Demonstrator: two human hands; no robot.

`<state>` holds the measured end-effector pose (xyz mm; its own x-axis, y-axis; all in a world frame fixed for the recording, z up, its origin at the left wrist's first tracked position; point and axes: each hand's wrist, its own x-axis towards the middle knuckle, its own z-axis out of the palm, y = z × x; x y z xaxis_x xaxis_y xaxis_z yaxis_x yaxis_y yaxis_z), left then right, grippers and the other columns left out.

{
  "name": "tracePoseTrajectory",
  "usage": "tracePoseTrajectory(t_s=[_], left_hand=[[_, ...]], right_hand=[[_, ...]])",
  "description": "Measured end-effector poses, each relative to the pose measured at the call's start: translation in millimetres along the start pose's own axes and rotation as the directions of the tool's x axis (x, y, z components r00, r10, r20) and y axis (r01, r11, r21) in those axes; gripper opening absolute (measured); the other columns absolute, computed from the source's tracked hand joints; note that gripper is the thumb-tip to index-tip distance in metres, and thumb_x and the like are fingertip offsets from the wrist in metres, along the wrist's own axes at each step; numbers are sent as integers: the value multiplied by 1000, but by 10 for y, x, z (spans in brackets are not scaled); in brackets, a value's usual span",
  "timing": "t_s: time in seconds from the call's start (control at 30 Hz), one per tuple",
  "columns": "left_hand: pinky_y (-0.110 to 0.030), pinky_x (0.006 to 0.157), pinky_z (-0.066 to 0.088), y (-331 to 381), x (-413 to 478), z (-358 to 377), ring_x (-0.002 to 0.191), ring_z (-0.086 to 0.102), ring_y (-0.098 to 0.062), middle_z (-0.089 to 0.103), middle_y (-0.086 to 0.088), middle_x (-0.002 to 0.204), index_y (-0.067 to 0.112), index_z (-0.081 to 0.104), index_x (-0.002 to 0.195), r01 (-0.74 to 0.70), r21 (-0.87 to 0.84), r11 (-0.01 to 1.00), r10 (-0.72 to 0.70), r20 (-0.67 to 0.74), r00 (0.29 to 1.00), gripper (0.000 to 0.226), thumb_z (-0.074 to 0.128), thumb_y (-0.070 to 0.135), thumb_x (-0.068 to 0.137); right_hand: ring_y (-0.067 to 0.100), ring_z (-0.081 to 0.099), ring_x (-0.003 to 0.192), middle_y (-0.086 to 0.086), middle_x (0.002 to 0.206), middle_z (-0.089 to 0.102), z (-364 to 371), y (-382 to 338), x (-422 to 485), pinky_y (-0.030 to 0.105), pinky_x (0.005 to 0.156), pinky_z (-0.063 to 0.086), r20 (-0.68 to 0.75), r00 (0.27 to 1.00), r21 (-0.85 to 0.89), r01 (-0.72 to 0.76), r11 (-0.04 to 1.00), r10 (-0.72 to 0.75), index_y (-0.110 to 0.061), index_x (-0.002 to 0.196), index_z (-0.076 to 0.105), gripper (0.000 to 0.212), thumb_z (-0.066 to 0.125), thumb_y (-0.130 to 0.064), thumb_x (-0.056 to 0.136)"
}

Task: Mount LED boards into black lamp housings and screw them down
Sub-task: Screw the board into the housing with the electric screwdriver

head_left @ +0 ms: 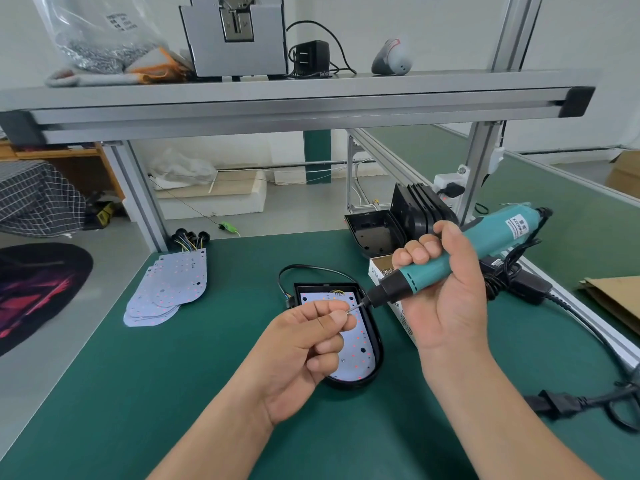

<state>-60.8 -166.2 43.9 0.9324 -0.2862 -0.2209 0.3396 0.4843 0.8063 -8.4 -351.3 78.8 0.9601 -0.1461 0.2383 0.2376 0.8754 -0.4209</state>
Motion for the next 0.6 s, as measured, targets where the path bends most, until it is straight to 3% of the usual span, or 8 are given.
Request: tracePoseTrajectory(t_s=[0.3, 0.43, 0.6], left_hand=[[-17, 42, 32, -12, 2, -23, 55, 36, -9, 67, -13, 92, 4, 74, 101, -42, 58, 997, 42, 11, 999, 13, 77, 3, 88], [-20, 47, 30, -19, 10, -23, 53, 31, -12, 71, -12, 89, 15, 82, 88, -160, 251, 955, 177, -48, 983, 6, 81, 10, 86], [-23, 49, 31, -56, 50, -31, 51, 31, -13, 78, -8, 86, 25, 82, 88, -234, 453, 860, 330, -145, 933, 24, 73, 5, 97]], right_hand=[[12, 48, 62, -4, 72, 47, -44, 4, 28, 28, 65, 49, 4, 1000, -15, -14, 1000, 14, -17, 95, 60, 7, 66, -18, 99], [13, 47, 63, -4, 73, 47, -49, 17, 41, 28, 67, 49, 35, 999, -69, -15, 998, 17, -18, 97, 57, 13, 70, -19, 96], [14, 50, 65, -3, 75, 49, -50, 105, 22, 30, 68, 51, 10, 1000, -111, 7, 994, -6, -17, 101, 57, 18, 73, -23, 96]])
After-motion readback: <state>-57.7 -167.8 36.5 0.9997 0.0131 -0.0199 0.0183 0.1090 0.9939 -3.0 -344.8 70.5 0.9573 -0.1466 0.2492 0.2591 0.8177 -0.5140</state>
